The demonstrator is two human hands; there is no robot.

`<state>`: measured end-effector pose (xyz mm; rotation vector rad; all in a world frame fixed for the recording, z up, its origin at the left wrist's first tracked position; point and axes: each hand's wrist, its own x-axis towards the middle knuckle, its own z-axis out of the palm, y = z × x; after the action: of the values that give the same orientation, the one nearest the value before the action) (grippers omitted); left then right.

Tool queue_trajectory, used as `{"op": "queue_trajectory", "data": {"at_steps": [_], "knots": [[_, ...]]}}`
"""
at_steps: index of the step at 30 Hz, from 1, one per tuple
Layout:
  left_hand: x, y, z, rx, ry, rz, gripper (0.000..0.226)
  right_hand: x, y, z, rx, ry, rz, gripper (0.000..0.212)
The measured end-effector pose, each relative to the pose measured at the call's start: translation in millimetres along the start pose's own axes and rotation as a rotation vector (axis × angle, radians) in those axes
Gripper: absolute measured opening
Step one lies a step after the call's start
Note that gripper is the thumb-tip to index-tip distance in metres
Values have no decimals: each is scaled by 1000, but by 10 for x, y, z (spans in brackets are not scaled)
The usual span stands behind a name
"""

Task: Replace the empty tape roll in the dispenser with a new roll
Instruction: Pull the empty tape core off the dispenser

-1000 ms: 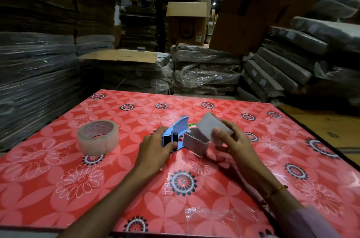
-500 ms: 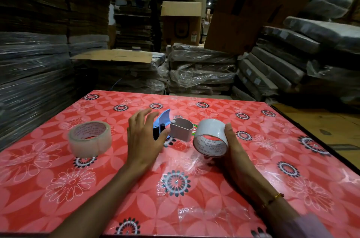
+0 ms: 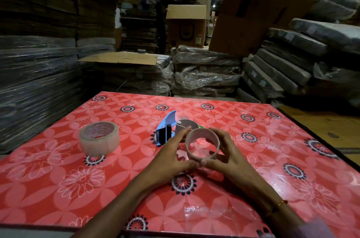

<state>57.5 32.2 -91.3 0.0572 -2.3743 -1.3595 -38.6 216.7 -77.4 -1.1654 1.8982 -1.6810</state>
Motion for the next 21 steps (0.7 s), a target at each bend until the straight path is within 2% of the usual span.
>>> {"op": "queue_trajectory", "data": {"at_steps": [7,11,14,17,19,21], "knots": [[-18,16,-8,45,87,82,83,-32,-16,37,-95,-35,-53,88],[-31,72,-14,-58,110,57,80,-23,10,52,-36,-5,-12,98],[-25,91,-30,-232,82,12,76,-8,14,43,1,42,-8,90],[-28,88,-45,-427,19,-28,72,11,12,44,74,18,-48,83],[-38,97,-38,-460,-32,-37,72,16,2,49,197,0,-13,80],[-42,89,-15,-447,-81,-43,74,12,-14,48,316,-23,22,63]]}}
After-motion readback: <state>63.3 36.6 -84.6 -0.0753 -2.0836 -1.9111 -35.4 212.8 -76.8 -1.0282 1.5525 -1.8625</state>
